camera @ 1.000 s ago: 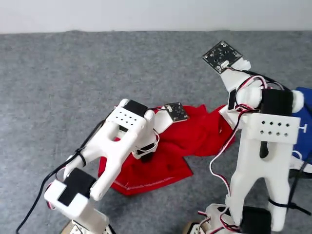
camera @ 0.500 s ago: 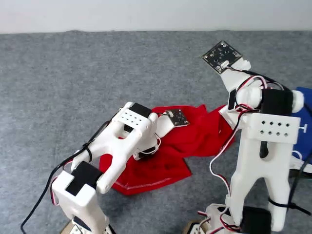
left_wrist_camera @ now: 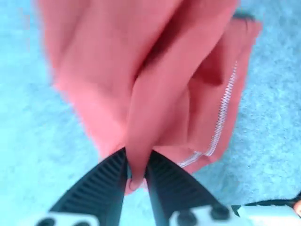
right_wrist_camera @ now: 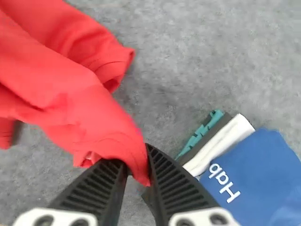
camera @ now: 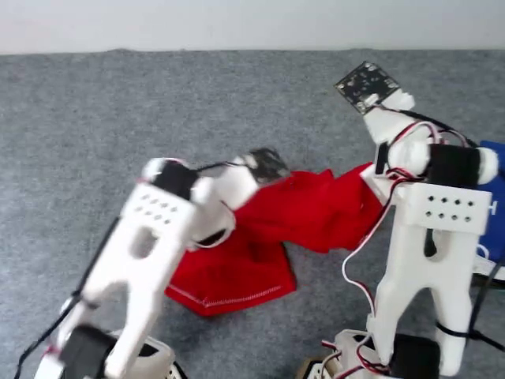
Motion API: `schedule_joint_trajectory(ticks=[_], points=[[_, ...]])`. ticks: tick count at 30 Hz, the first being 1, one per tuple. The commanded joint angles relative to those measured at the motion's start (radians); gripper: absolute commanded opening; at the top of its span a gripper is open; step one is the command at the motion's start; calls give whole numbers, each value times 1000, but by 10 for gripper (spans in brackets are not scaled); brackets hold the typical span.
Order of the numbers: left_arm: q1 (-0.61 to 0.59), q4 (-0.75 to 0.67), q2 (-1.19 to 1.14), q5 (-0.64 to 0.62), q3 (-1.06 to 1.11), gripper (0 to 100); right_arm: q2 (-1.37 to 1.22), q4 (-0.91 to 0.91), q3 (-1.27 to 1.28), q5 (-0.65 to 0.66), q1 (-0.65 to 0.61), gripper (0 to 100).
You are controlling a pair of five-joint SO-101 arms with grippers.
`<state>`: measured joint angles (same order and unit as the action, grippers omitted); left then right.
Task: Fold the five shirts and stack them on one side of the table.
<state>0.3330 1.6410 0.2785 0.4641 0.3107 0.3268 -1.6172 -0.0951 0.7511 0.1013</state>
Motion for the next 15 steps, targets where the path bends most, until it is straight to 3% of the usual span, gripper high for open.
schedule_joint_trajectory(ticks=[1,7,11,15], points=[[-149,20,183,3,-12,14,38,18,-15,0,36,10],[-387,11,362,3,-163,14,70,-1,-193,0,44,10],[-457,-11,374,3,-364,14,76,1,-364,2,27,10],[-482,-137,374,3,-521,14,81,51,-520,9,-7,10]])
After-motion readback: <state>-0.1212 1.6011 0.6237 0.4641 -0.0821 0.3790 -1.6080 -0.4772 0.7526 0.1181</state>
